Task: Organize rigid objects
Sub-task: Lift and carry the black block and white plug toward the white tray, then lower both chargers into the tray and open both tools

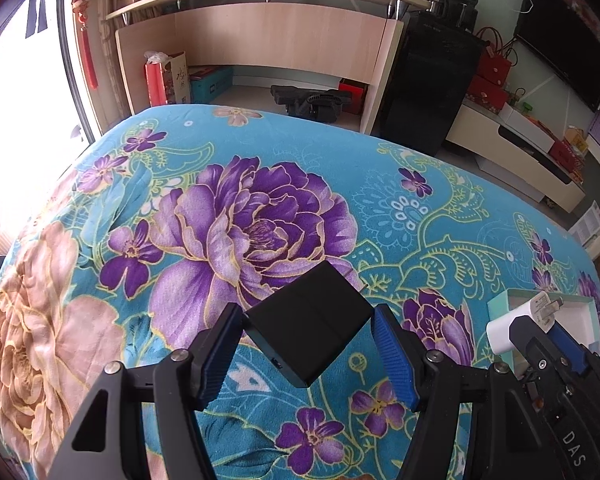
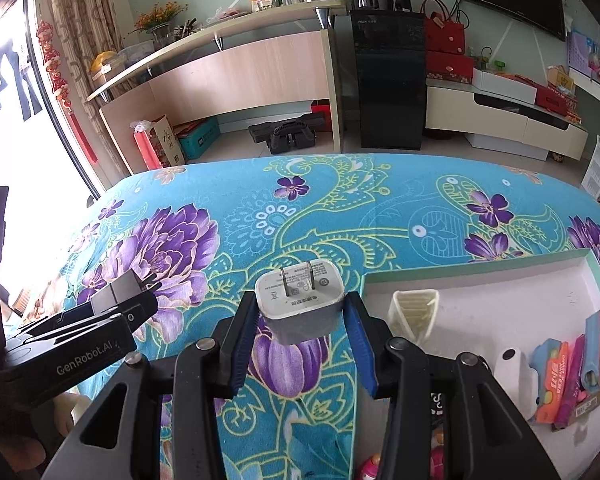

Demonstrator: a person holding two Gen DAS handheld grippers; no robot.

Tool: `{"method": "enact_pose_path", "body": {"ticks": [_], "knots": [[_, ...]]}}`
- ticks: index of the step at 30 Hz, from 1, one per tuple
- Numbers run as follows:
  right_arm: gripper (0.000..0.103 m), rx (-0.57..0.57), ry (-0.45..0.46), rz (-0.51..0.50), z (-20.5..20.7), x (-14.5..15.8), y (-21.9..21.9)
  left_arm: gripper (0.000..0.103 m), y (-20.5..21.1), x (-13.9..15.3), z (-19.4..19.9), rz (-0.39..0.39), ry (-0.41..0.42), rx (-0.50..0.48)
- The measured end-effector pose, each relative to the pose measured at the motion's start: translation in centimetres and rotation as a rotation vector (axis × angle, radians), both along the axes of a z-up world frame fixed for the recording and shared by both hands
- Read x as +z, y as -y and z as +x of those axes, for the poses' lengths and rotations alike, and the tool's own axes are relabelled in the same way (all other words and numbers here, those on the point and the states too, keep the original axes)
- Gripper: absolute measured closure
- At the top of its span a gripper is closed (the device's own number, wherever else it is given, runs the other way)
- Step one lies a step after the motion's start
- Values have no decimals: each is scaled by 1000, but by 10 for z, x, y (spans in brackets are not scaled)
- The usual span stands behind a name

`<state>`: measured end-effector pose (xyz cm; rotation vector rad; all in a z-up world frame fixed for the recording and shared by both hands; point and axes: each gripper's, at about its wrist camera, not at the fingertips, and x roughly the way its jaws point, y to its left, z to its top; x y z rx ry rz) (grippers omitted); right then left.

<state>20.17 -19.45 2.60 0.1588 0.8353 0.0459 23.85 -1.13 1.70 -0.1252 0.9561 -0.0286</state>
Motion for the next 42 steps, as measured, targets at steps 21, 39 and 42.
{"method": "enact_pose_path", "body": {"ticks": [21,39,42], "knots": [[58,-131,0,7,-82,15,59,34,76,28,-69,23,74,-219],[66,-262,-14,14,-130,13,120,33,166,9,-129,78,29,-482],[66,-266,-31,23,-133,7,126,33,177,2,-135,87,12,-508]]}}
